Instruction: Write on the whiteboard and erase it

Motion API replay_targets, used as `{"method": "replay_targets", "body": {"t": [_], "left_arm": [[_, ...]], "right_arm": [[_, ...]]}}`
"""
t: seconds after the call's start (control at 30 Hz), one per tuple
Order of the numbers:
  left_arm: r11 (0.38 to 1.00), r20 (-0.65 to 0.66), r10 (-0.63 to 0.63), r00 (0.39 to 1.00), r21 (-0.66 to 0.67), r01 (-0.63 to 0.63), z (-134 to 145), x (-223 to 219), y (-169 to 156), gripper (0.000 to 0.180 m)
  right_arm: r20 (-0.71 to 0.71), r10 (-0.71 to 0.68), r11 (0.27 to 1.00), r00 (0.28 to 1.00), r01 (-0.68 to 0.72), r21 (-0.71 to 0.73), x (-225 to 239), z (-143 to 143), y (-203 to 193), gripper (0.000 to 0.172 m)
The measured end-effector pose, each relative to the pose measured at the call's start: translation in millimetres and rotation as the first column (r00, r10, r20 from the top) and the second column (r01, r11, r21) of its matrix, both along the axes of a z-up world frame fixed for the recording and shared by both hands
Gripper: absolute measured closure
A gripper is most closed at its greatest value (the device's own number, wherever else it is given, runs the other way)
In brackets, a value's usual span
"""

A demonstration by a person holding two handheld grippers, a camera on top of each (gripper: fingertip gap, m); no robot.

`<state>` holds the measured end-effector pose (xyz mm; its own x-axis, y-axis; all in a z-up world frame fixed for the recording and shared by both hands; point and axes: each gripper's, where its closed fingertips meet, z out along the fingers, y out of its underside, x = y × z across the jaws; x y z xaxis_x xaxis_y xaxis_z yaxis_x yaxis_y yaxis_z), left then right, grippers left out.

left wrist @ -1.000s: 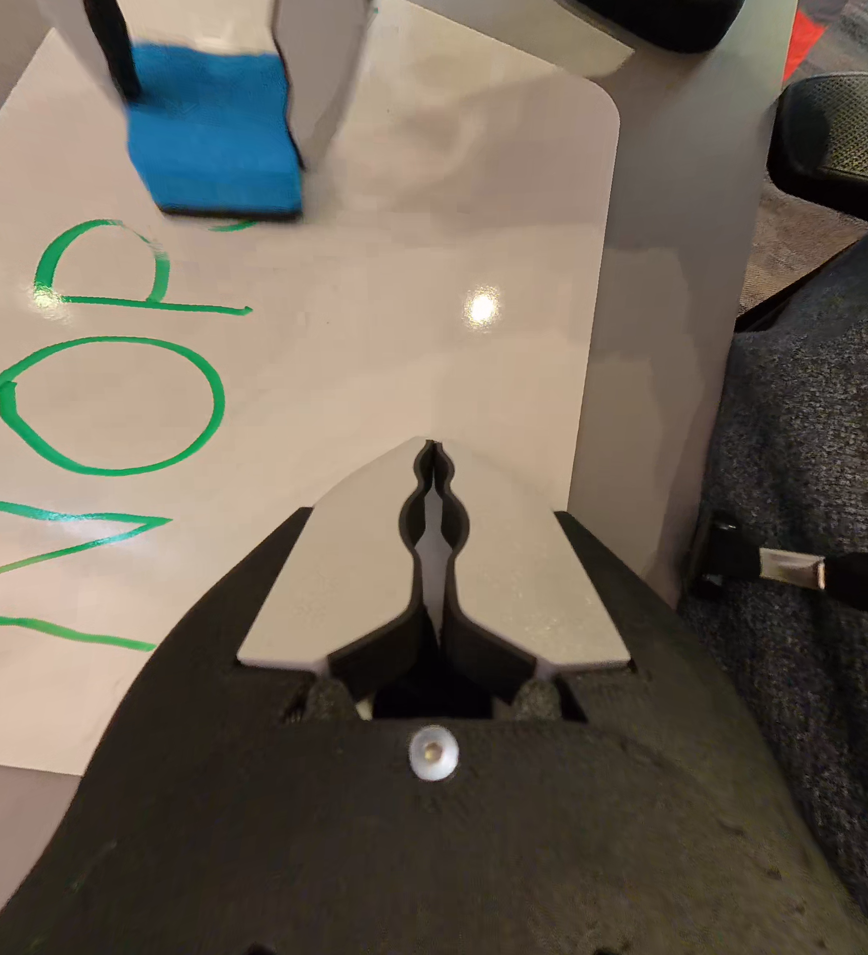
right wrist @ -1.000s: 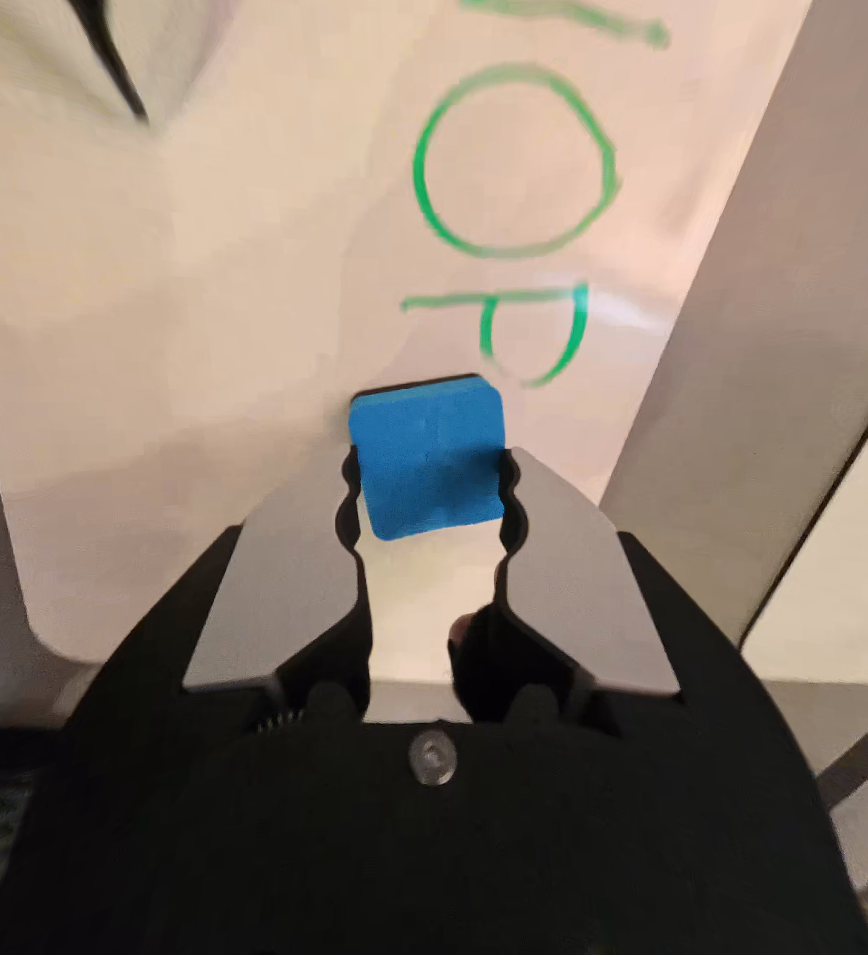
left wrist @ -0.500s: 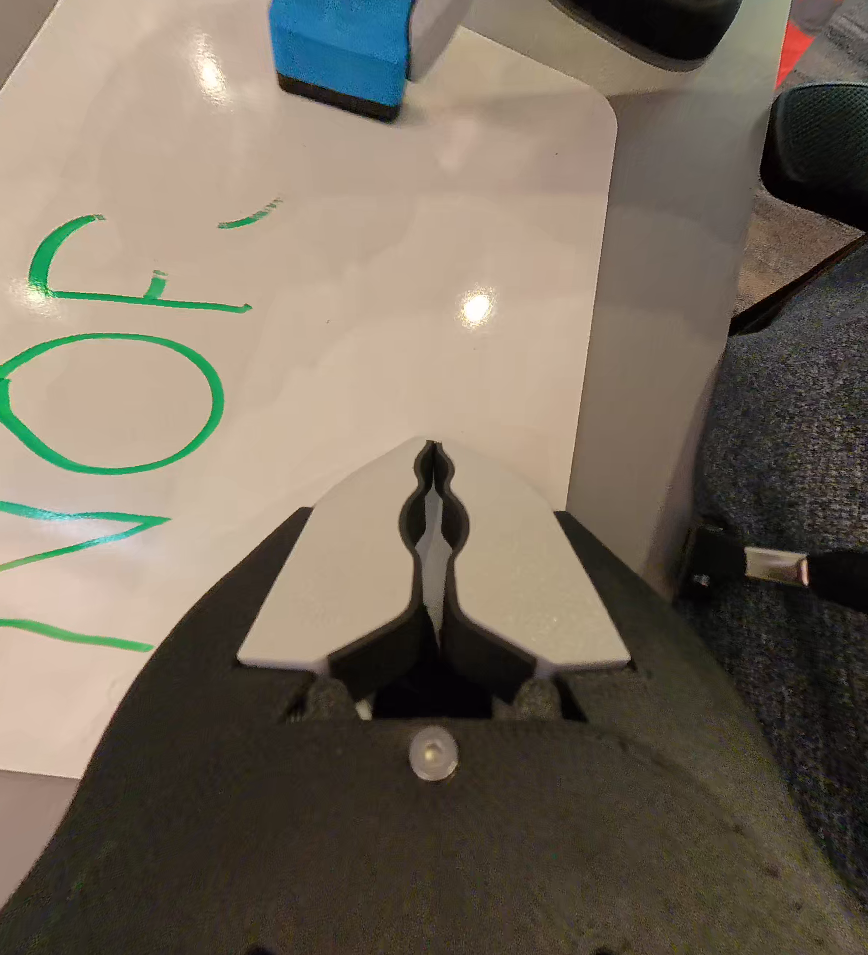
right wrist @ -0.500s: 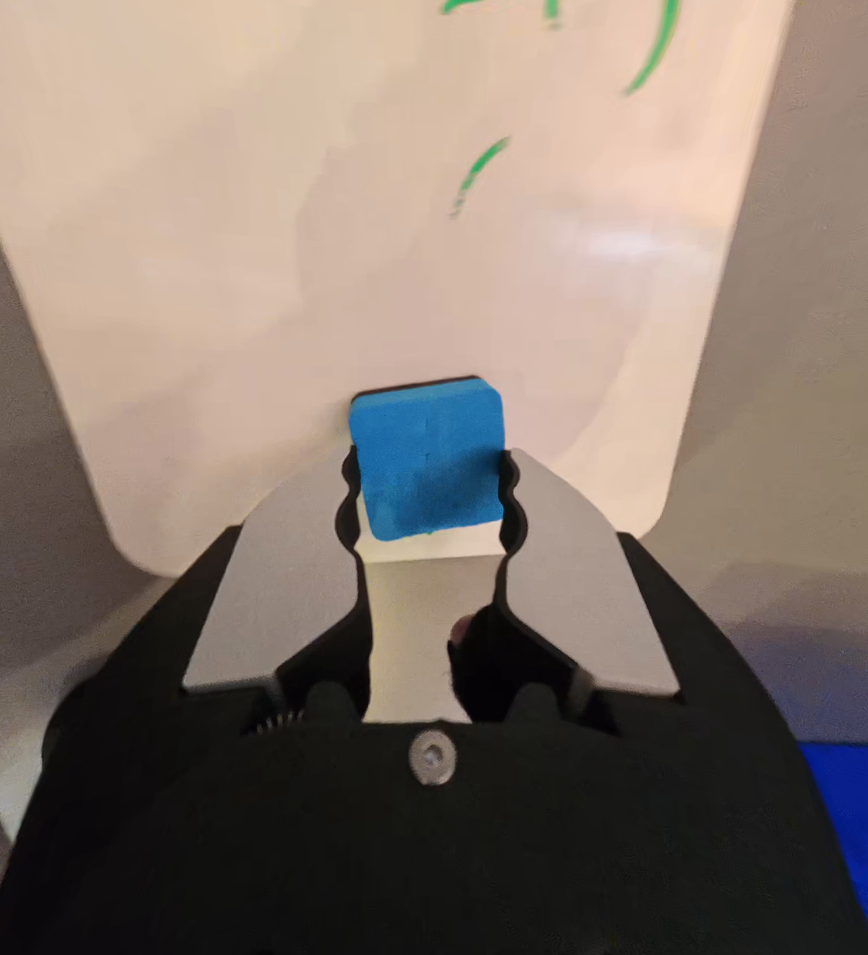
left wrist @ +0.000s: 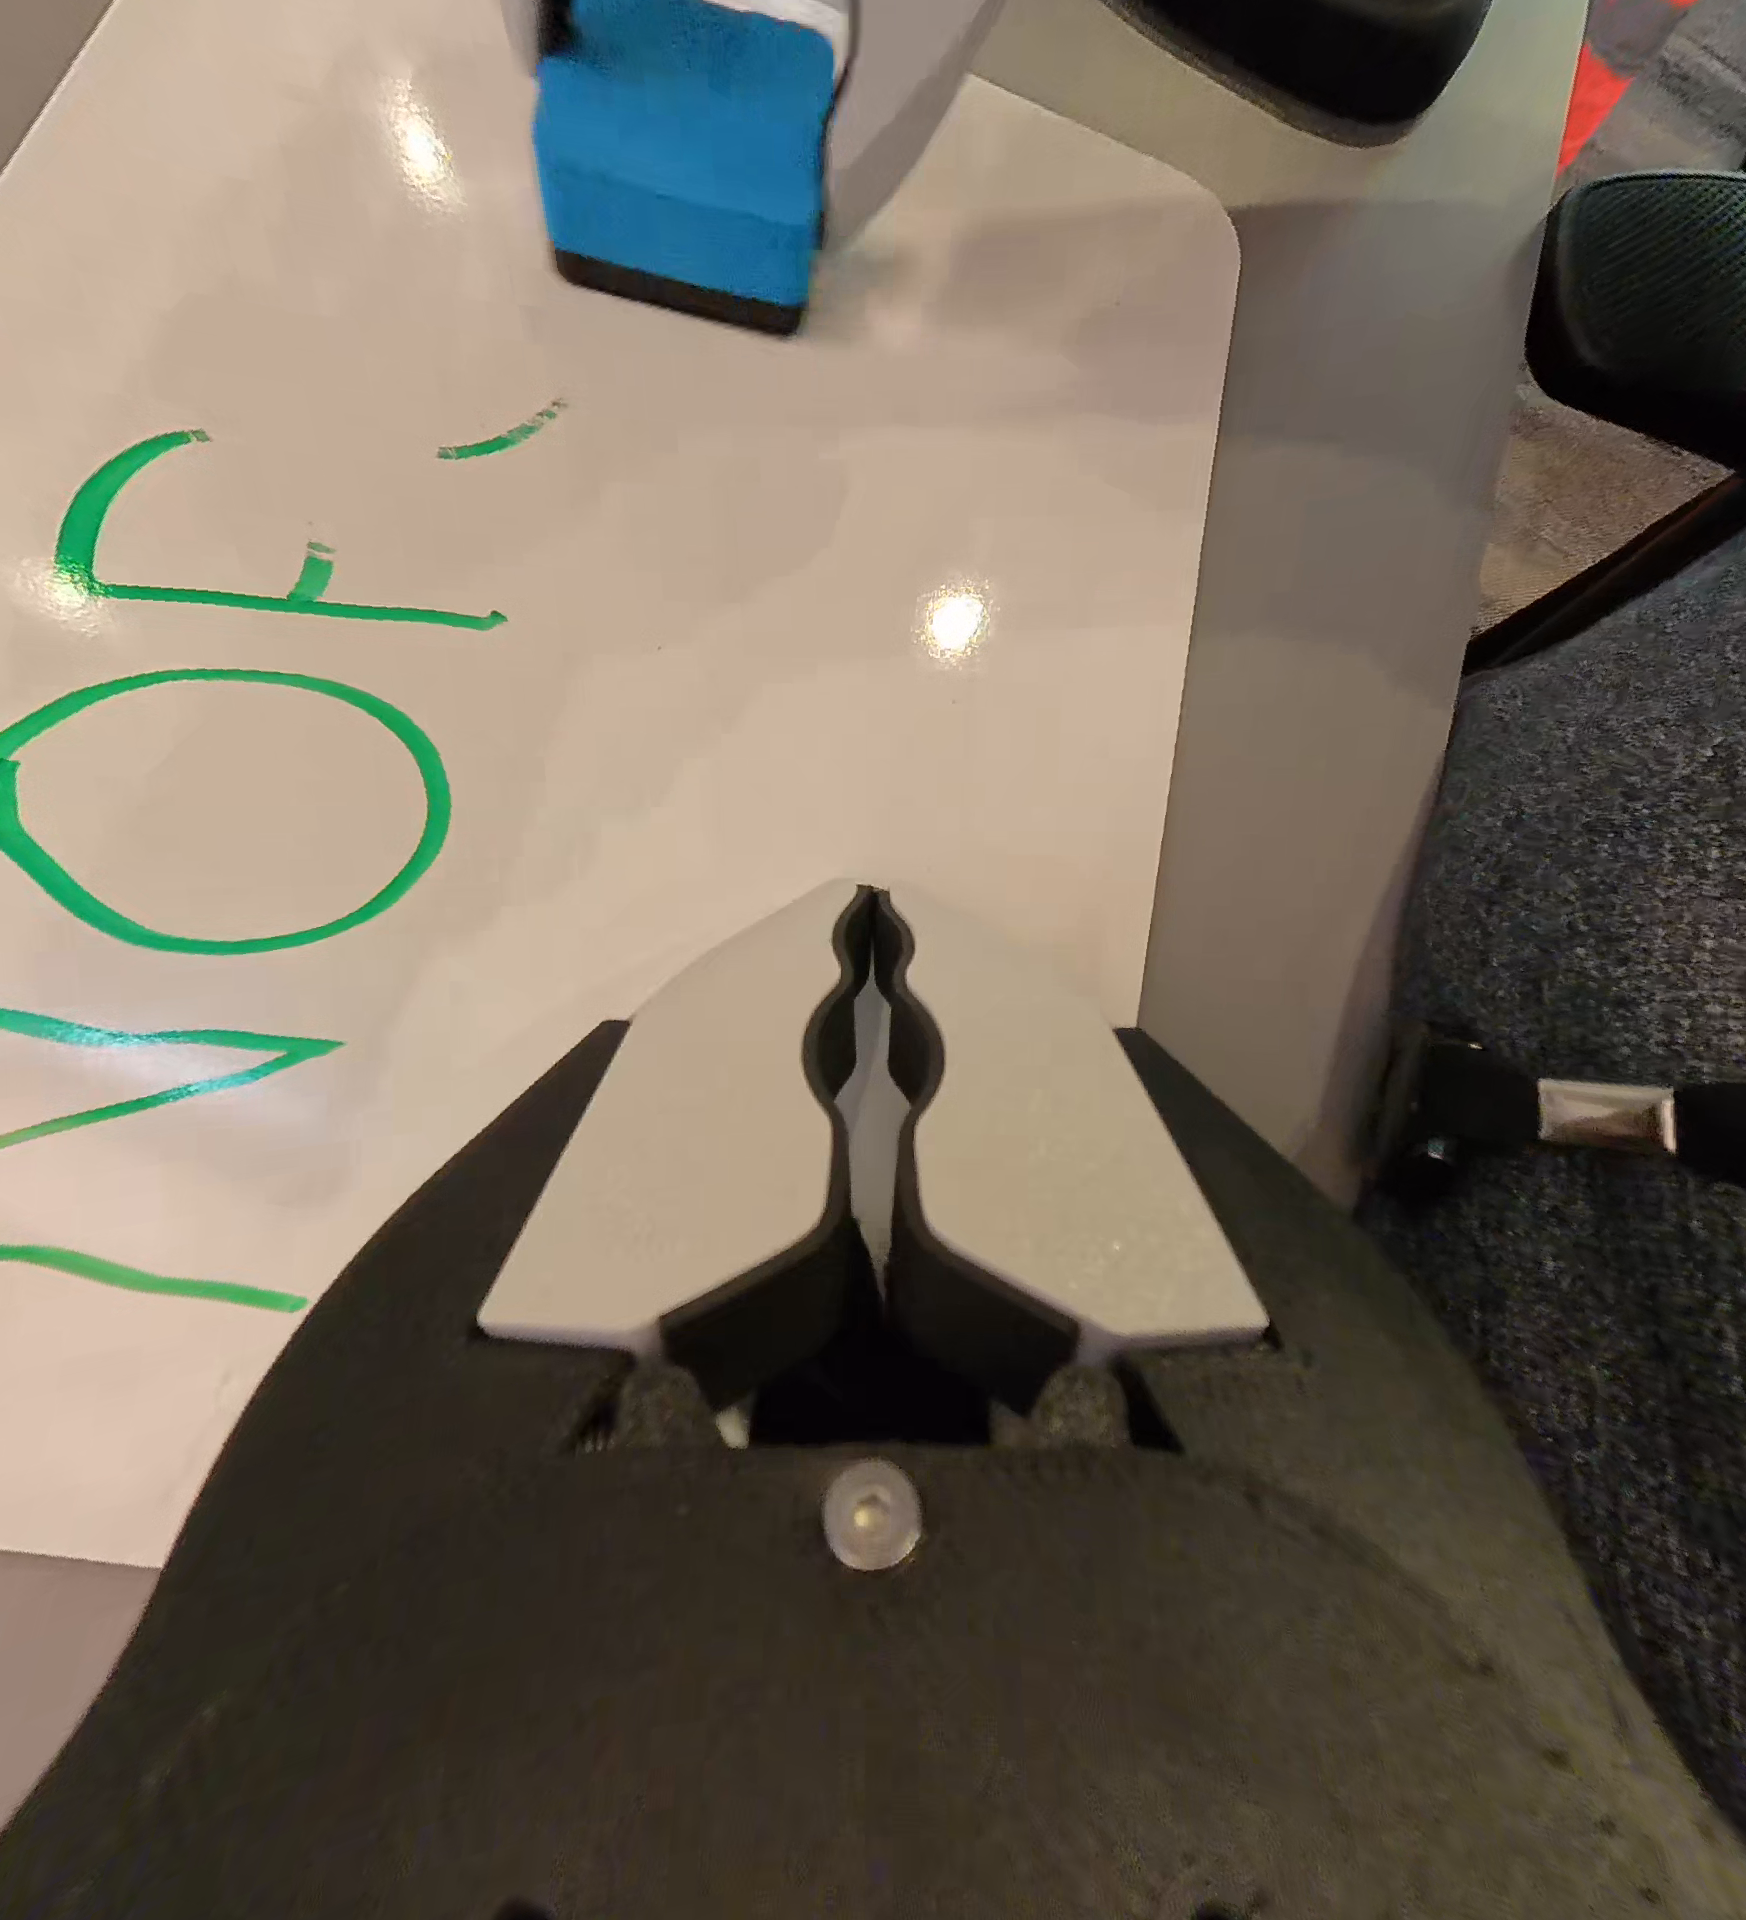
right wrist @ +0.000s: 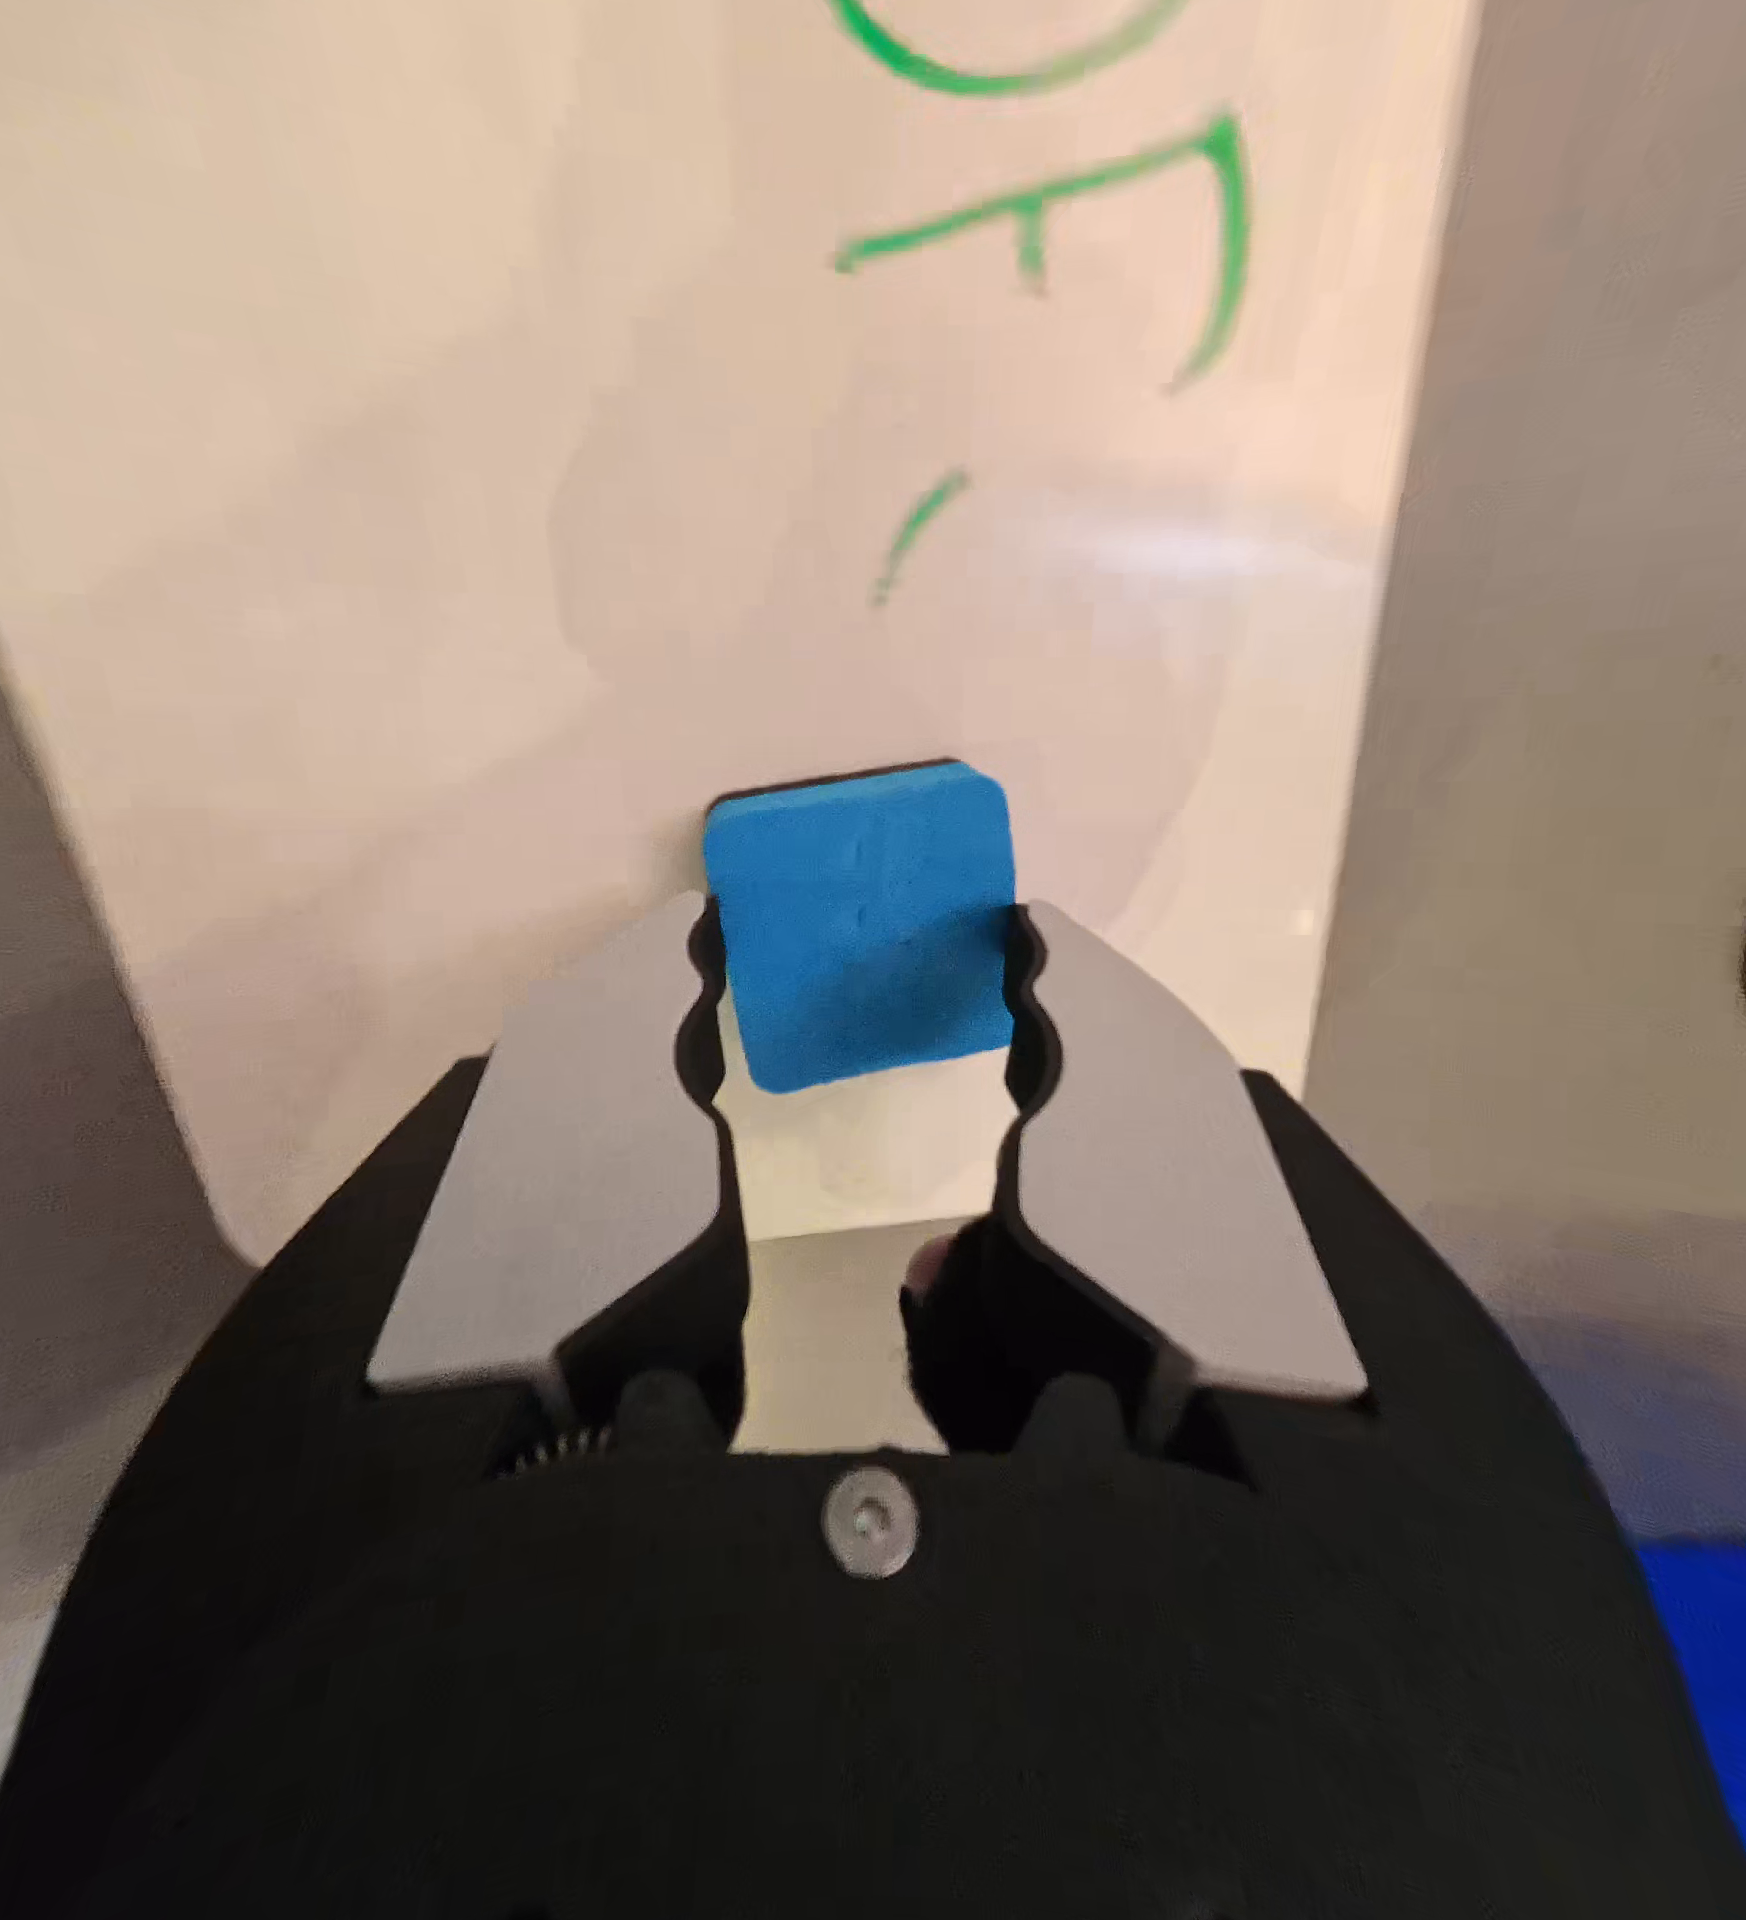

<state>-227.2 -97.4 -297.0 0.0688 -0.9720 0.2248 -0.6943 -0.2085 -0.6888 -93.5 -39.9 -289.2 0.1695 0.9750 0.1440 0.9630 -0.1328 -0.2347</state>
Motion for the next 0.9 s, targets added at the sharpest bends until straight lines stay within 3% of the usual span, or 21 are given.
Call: {"method": "replay_targets", "body": {"t": [0.03,0.13,0.2,0.27,0.33,0.43,0.5,0.57,0.67,0.73,0.8,0.9], "left_arm": [[1.000,0.000,-0.001,1.000,0.003,0.001,0.0,-0.1,-0.1,0.179],[1.000,0.001,-0.001,1.000,-0.004,0.001,0.1,-0.1,-0.1,0.179],[1.000,0.002,-0.004,1.000,-0.014,0.004,0.2,0.1,-0.3,0.179],[1.000,0.002,-0.005,1.000,-0.015,0.005,0.2,0.1,-0.4,0.179],[1.000,0.001,-0.005,1.000,-0.003,0.005,0.1,0.0,-0.4,0.179],[1.000,0.002,-0.005,1.000,-0.007,0.005,0.3,0.1,-0.3,0.179],[1.000,0.001,-0.005,1.000,-0.004,0.005,0.2,0.1,-0.3,0.179],[1.000,0.000,-0.004,1.000,0.008,0.004,0.2,0.0,-0.2,0.179],[1.000,0.000,-0.007,1.000,0.011,0.007,0.2,0.2,-0.4,0.179],[1.000,0.000,-0.009,1.000,0.014,0.009,0.1,0.3,-0.6,0.179],[0.999,-0.002,-0.008,1.000,0.035,0.009,0.0,0.2,-0.4,0.179],[0.999,-0.002,-0.010,1.000,0.041,0.010,-0.1,0.4,-0.5,0.179]], "right_arm": [[-0.017,0.035,0.999,0.999,-0.035,-0.032,3.4,0.5,-7.5,0.118],[0.020,-0.112,0.994,0.994,0.112,-0.012,42.3,-0.2,12.8,0.118],[-0.001,-0.098,0.995,0.995,0.098,0.030,25.2,-0.5,26.4,0.119],[-0.047,0.016,1.000,0.999,-0.015,0.027,-15.9,-0.9,15.7,0.118],[-0.016,0.066,0.998,0.998,-0.066,-0.007,-17.3,-0.6,7.4,0.118],[-0.003,0.004,1.000,1.000,-0.004,0.025,-24.9,-1.1,36.0,0.119],[-0.044,0.113,0.993,0.993,-0.112,0.029,-60.9,-1.2,27.1,0.119],[-0.018,0.164,0.986,0.986,-0.164,-0.010,-55.0,-1.0,15.9,0.118],[-0.011,0.015,1.000,1.000,-0.015,0.022,-37.9,-1.4,48.0,0.118],[-0.027,0.115,0.993,0.993,-0.115,0.028,-64.6,-1.4,35.9,0.118],[-0.001,0.169,0.985,0.986,-0.169,-0.018,-57.9,-1.1,23.1,0.118],[-0.006,0.040,0.999,0.999,-0.040,0.022,-54.8,-1.5,61.6,0.118]]}}
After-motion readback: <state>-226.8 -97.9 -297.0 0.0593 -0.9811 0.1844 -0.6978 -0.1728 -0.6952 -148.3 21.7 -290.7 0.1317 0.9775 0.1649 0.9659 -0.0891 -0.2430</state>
